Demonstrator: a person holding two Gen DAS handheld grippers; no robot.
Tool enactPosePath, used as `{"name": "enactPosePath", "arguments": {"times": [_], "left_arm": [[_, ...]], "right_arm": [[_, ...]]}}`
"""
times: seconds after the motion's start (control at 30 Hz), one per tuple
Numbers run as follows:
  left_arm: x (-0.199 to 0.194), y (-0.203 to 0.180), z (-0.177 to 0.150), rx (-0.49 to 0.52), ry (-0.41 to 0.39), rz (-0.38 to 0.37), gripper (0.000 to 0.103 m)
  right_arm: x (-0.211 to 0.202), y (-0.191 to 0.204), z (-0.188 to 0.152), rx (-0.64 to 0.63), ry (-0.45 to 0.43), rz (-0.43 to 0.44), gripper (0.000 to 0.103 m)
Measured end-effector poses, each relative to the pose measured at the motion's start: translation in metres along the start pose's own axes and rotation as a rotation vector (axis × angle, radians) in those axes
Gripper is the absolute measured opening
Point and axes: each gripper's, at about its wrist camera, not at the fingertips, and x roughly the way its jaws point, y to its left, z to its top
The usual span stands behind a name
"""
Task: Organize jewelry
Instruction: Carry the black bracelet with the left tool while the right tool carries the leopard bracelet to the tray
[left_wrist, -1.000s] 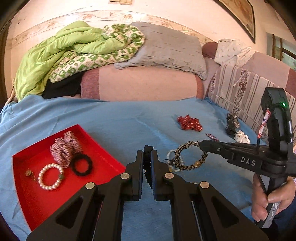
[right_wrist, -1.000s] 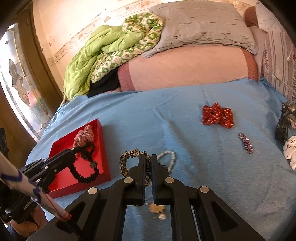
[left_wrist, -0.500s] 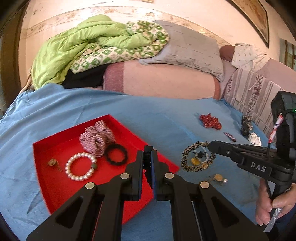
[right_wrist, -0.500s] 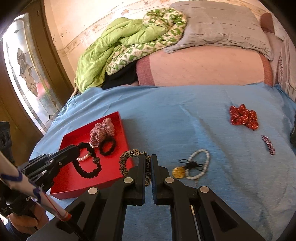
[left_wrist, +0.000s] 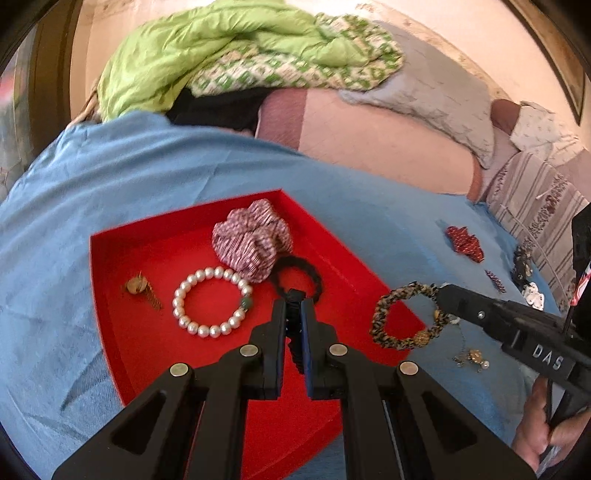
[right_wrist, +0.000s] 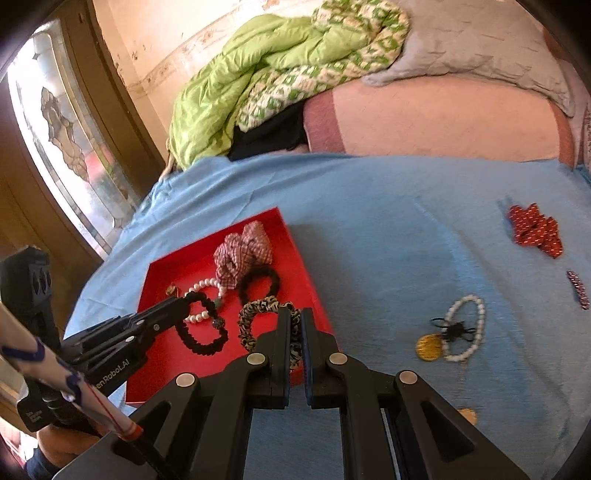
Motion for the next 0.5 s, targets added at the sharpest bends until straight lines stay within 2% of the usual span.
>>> {"name": "enactPosePath", "arguments": {"times": [0.27, 0.5], "left_arm": [[0.013, 0.012, -0.002, -0.027, 0.05, 0.053, 0.007], [0.023, 0.015, -0.004, -0.037, 0.083, 0.08, 0.007]], "right_arm": [[0.037, 0.008, 0.002, -0.013, 0.056, -0.014, 0.006], [0.052, 0.004, 0.002, -0.026, 0.071, -0.038, 0.006]]}}
